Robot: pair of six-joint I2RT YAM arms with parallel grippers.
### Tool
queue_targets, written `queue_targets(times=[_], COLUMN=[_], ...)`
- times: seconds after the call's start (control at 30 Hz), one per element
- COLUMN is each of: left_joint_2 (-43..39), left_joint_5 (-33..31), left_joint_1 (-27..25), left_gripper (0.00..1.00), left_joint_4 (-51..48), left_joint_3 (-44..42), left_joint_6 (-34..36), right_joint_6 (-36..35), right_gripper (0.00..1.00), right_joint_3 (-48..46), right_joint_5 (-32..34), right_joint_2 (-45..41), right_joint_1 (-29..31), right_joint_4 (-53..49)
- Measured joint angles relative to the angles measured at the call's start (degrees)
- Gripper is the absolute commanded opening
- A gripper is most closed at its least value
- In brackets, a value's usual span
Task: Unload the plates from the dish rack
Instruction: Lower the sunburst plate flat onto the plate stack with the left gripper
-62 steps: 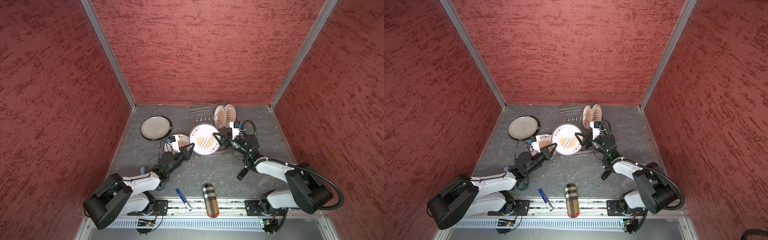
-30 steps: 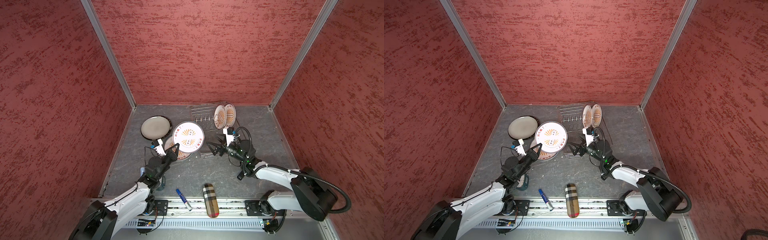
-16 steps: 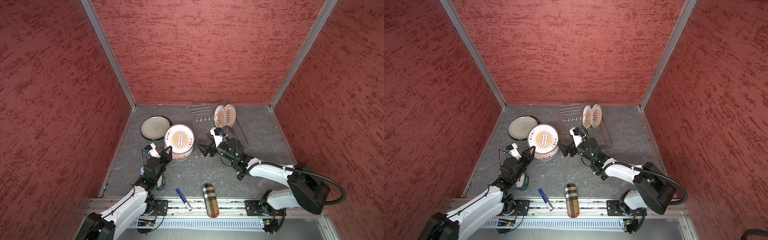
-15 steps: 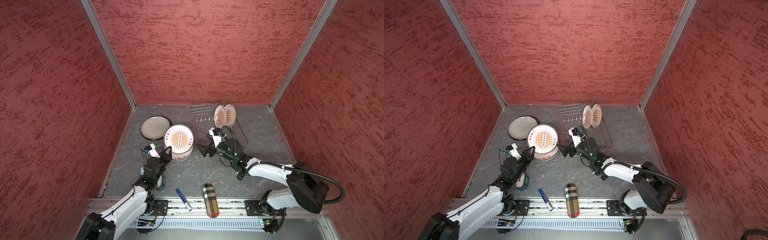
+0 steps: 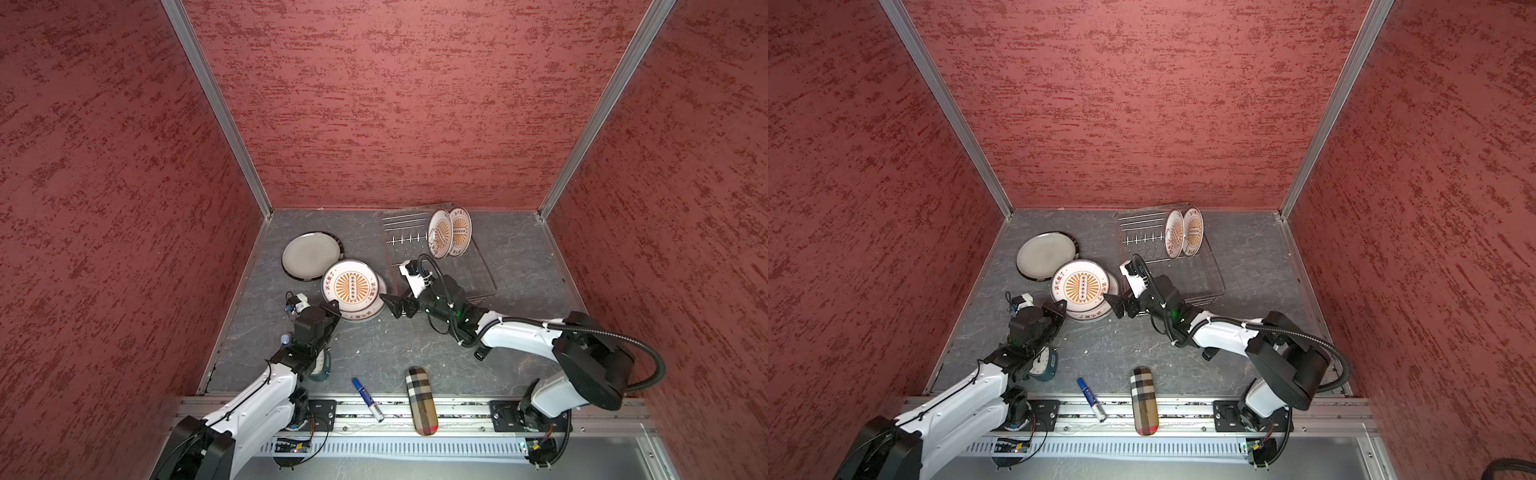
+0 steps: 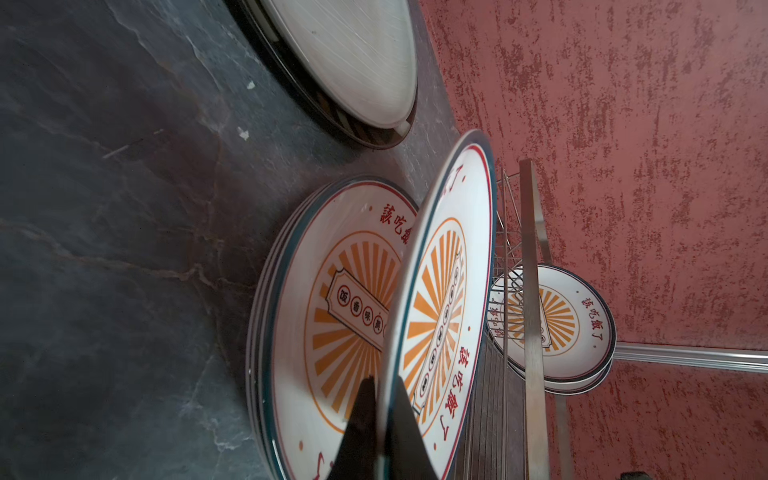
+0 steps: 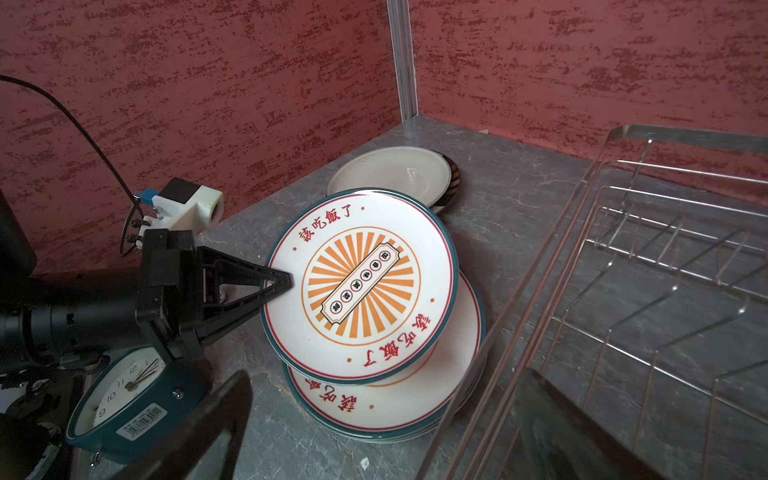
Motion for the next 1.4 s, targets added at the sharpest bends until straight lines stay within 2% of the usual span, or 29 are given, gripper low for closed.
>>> queue_targets(times=[0.27,0.77,0.87,0.9,1.03,1.2,1.4], left_joint_2=[4.3,9.5,10.2,10.4,11.3,12.4,12.4], left_joint_5=[1.0,3.4,3.6,3.6,3.5,3.5,3.1], left_joint_1=[0.1,0.1,0.1,0.1,0.1,0.1,0.1], left_gripper=[0.0,0.04,0.08,0.15,0.23,0.38,0.44], left_joint_4=[-4.3,-6.1,-6.1,-6.1,-6.4,-7.0,-7.5], left_joint_3=[2.5,4.9,5.3,5.4,6.0,7.3,8.0], left_joint_6=[-3.6,-7.8,-8.5,-8.7,-10.1,-10.9,-11.1], right_joint_6=[-0.8,-1.5,-1.6,-1.7,-1.8,-1.9,-2.1], right_gripper=[0.99,0.99,0.99,0.99,0.99,0.99,0.99], right_joint_3=[0.6,0.6,0.6,0.6,0.7,1.6,3.5], right_joint_5=[0.5,1.5,1.6,1.6,1.9,1.9,2.0], right_joint_2=[0.6,0.7,0.8,0.9,0.9,1.1,2.3], right_joint_1=[0.6,0.8,0.8,0.8,0.8,0.8,1.0], right_joint_4=[-0.4,-0.5,-0.5,-0.6,-1.2,-2.4,-3.1])
